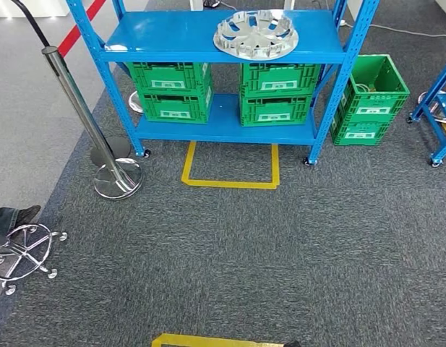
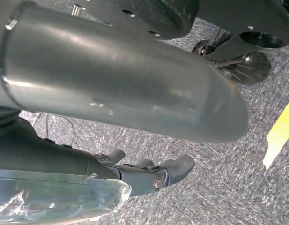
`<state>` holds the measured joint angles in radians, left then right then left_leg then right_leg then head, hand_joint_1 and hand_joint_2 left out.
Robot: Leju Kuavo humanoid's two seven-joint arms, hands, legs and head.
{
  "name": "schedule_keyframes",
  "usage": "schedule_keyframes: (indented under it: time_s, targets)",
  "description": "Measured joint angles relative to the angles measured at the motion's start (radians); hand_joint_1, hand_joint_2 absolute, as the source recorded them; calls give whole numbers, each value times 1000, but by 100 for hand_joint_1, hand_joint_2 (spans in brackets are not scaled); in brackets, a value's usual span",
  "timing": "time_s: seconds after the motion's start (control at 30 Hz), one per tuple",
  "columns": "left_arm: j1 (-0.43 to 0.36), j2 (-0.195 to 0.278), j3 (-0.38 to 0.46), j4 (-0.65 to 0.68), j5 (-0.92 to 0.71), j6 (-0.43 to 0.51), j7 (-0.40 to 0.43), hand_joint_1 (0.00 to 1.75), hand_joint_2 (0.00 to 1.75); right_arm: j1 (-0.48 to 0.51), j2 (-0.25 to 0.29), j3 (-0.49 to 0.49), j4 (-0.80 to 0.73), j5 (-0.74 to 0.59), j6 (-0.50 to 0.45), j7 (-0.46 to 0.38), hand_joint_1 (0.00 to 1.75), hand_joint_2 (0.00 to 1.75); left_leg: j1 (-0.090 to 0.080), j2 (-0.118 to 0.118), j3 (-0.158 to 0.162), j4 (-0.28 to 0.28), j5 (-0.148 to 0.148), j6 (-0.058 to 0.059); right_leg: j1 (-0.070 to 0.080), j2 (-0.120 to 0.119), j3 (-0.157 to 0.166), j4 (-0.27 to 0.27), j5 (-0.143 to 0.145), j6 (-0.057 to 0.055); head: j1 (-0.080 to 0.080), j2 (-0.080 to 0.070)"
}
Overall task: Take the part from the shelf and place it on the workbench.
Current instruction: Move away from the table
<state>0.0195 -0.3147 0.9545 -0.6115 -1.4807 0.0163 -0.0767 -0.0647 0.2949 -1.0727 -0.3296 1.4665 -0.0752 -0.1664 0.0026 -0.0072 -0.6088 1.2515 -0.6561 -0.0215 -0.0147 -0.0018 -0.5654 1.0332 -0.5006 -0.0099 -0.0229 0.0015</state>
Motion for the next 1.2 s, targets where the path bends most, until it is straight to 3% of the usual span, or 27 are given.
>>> schedule_keyframes:
  time_s: [0.03, 0.07, 0.17, 0.2, 0.27, 0.33, 0.4, 0.43, 0.47, 0.5, 0.53, 0.57, 0.63, 0.77, 0.83, 0.93, 0.97, 1.0, 1.03, 1.1, 1.13, 1.2]
  targets:
    - [0, 0, 0, 0, 0, 0, 0, 0, 0, 0, 0, 0, 0, 0, 0, 0, 0, 0, 0, 0, -12, 17, -3, 0, 0, 0, 1, 0, -1, 0, 0, 0]
    - [2, 0, 0, -1, 0, 0, 0, 0, 0, 1, 0, -1, 0, 0, 0, 0, 0, 0, 1, 0, -31, 26, 18, 1, 0, 1, 7, 0, -6, 0, 0, 0]
    - [6, 0, -9, -6, 0, 1, 0, 0, 0, 0, 0, -6, 0, 2, 1, -2, 0, 0, -6, 4, -4, -155, 162, 26, 4, 3, 32, -3, -38, 19, 0, 0]
    - [7, 0, -12, -8, 0, 2, 0, 0, 0, -1, 0, -7, 0, 2, 1, -3, 0, 0, -9, 4, 19, -217, 186, 34, 5, 2, 36, -6, -45, 28, 0, 0]
    - [10, -1, -14, -10, 0, 2, 0, 0, 0, -2, 0, -7, 0, 3, 1, -5, 0, 0, -4, 2, 28, -229, 186, 39, 5, -1, 41, -2, -54, 39, 1, 0]
    - [11, -2, -16, -12, 0, 2, 0, 0, 0, -3, 0, -8, 0, 3, 2, -6, 0, 0, 0, 2, 42, -239, 185, 49, 5, 0, 15, 62, -91, 47, 3, 0]
    - [11, -2, -17, -13, 0, 2, 0, 0, 0, -3, 0, -9, 0, 3, 2, -6, 0, 0, -2, 3, 49, -239, 178, 56, 5, 0, -59, 193, -149, 51, 4, 0]
    - [12, -2, -18, -13, 0, 2, 0, 0, 0, -2, 0, -10, 0, 3, 2, -6, 0, 0, -4, 2, 53, -239, 173, 58, 5, 0, -96, 248, -165, 52, 4, 0]
    - [12, -2, -17, -13, 0, 2, 0, 0, 0, -1, 0, -12, 0, 3, 2, -6, 0, 0, -6, 1, 58, -239, 168, 59, 5, 0, -120, 275, -160, 51, 4, 0]
    - [12, -2, -17, -13, 0, 2, 0, 0, 0, 0, 0, -14, 0, 3, 2, -6, 0, 0, -8, 0, 66, -239, 163, 59, 5, 0, -125, 264, -134, 49, 4, 0]
    - [12, -2, -17, -13, 0, 2, 0, 0, 0, 1, 0, -16, -1, 3, 2, -6, 0, 0, -10, -1, 76, -239, 156, 59, 6, 0, -109, 212, -88, 45, 4, 0]
    - [12, -2, -17, -13, 0, 2, 0, 0, 0, 1, 0, -17, -1, 4, 2, -6, 0, 0, -12, -2, 86, -239, 148, 57, 7, 0, -82, 141, -42, 40, 4, 0]
    - [12, -3, -18, -13, 0, 2, 0, 0, 0, -1, -1, -18, -2, 4, 2, -6, 0, 0, -15, -1, 98, -238, 134, 50, 11, 1, -31, 31, 9, 29, 2, 0]
    - [11, -2, -19, -15, 0, 2, 0, 0, 0, 0, -1, -20, -3, 5, 4, -6, 0, 0, -14, 0, 105, -238, 120, 31, 13, 2, -7, -1, 5, 13, -2, 0]
    - [11, -1, -20, -17, 0, 2, 0, 0, 0, -1, -1, -21, -3, 6, 5, -6, 0, 0, -12, 1, 86, -191, 92, 17, 7, 1, 4, -10, 4, 4, -6, 0]
    - [12, 0, -20, -18, 0, 2, 0, 0, 0, -2, -1, -21, -3, 7, 5, -7, 0, 0, -1, 2, -22, -3, 23, 1, 5, 0, 19, -13, -8, -4, -9, 0]
    - [12, 0, -20, -18, 0, 2, 0, 0, 0, -1, -1, -21, -3, 8, 5, -7, 0, 0, 3, 2, -53, 39, 22, -1, 5, 0, 25, -13, -13, -3, -9, 0]
    - [12, 0, -20, -18, 0, 2, 0, 0, 0, 0, -1, -21, -3, 9, 5, -7, 0, 0, 5, 2, -68, 44, 42, -3, 4, 0, 32, -13, -18, -2, -9, 0]
    - [12, 0, -20, -18, 0, 2, 0, 0, 0, 0, -1, -21, -3, 9, 5, -7, 0, 0, 7, 2, -64, 11, 84, -3, 3, 1, 41, -13, -24, 0, -9, 0]
    - [12, 0, -20, -18, 0, 2, 0, 0, 0, 0, -1, -21, -3, 9, 5, -7, 0, 0, 7, 3, -21, -110, 170, 0, 3, 3, 57, -14, -38, 7, -9, 0]
    - [12, 0, -20, -19, 0, 2, 0, 0, 0, -1, -1, -21, -3, 9, 5, -8, 0, 0, 5, 4, 2, -166, 189, 4, 4, 4, 61, -14, -46, 13, -10, 0]
    - [12, -1, -20, -19, 0, 2, 0, 0, 0, -3, -1, -21, -3, 9, 5, -8, 0, 0, 0, 4, 24, -212, 184, 14, 6, 3, 62, -17, -56, 28, -8, 0]
